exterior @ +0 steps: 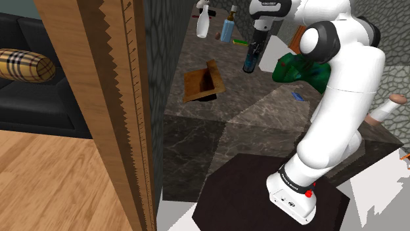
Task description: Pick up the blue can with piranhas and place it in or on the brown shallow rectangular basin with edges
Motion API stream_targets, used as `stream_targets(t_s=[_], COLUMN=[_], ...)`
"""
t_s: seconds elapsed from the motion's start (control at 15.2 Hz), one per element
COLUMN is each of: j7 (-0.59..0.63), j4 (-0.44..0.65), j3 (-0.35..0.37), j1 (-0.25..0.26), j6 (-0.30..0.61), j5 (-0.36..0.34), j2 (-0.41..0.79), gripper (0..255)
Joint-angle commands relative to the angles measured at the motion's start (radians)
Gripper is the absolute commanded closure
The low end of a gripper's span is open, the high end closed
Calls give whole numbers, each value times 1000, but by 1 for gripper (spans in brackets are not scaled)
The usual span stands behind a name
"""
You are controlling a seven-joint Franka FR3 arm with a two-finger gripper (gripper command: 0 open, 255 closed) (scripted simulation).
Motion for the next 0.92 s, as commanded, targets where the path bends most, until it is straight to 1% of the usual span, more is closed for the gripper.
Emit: stream_targets(t_s=[0.0,0.46,0.86], j7=[1,-4,-11], j4=[26,146,275], j3=[0,-2,-3], j1=[0,-11,-26], j6=[-26,-129,-227], j5=[0,5,14], j2=[0,17,48], gripper=[255,255,255])
